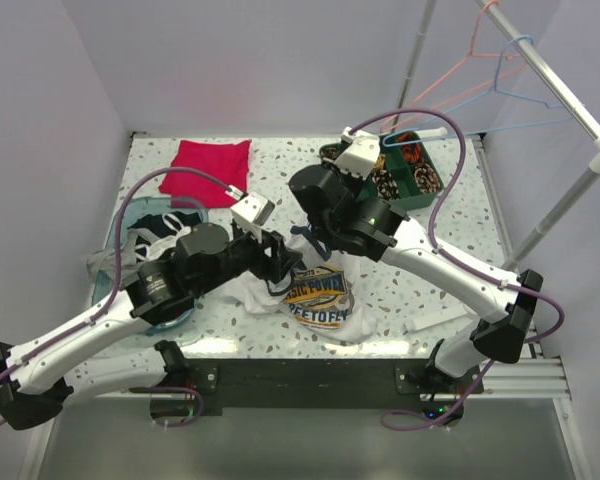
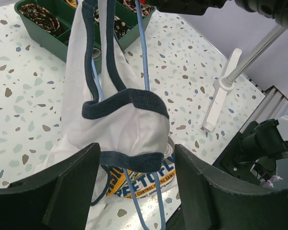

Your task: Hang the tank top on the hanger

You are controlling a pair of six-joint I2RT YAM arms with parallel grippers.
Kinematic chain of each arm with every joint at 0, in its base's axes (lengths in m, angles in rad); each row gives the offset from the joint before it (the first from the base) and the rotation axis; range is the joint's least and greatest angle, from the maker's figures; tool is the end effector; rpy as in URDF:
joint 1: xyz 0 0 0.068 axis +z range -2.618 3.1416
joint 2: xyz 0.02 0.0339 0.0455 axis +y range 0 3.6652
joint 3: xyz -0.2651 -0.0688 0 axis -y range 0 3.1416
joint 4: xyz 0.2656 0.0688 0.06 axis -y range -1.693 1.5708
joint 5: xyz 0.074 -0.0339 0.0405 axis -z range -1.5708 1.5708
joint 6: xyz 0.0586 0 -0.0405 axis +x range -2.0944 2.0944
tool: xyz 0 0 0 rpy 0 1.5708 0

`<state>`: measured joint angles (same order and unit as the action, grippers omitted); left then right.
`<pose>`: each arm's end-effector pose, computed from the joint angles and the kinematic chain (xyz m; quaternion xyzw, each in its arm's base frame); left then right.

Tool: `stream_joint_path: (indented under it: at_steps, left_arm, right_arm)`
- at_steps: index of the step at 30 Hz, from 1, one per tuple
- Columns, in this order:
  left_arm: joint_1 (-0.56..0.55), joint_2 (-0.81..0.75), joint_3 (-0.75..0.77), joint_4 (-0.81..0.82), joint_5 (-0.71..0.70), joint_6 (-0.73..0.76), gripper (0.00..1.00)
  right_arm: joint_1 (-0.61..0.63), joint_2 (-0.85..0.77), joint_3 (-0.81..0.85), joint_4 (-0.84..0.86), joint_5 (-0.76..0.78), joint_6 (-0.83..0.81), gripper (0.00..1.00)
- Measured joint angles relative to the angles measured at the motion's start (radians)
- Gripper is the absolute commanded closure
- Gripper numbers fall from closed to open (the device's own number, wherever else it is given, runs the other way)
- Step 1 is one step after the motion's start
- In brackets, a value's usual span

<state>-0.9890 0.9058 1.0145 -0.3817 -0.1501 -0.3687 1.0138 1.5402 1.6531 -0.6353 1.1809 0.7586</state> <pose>0.1398 -0.1965 0.3750 0.1993 0.7704 -0.3319 0.5065 0.2323 0.2705 0.4200 0.1849 0.7488 0.0173 0.6363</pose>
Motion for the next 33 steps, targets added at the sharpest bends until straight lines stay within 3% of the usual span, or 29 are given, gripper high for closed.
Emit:
stream_joint_path:
  at_steps: [8,17,25,28,29,33]
  left_arm:
    - [-0.038,0.027,-0.026,0.053,-0.043,0.031,0.34]
    - [-0.120,0.037,-0.073,0.089,-0.177,0.043,0.49]
    - [-0.121,0.060,-0.082,0.134,-0.264,0.060,0.73]
    - [-0.121,0.063,-0.086,0.152,-0.289,0.072,0.89]
    - [-0.121,0.065,-0.086,0.157,-0.296,0.075,1.00]
    - [-0.127,0.084,-0.086,0.161,-0.327,0.105,1.00]
  right_arm:
    - [0.000,0.000,0.024,-0.003,-0.006,0.000,1.00]
    - [0.000,0.011,0.036,-0.004,-0.019,0.000,1.00]
    - [0.000,0.011,0.045,-0.005,-0.024,0.000,1.00]
    - [-0.001,0.011,0.045,-0.005,-0.030,0.000,1.00]
    - [-0.002,0.011,0.045,-0.005,-0.032,0.000,1.00]
    - [-0.007,0.010,0.039,-0.004,-0.046,-0.011,1.00]
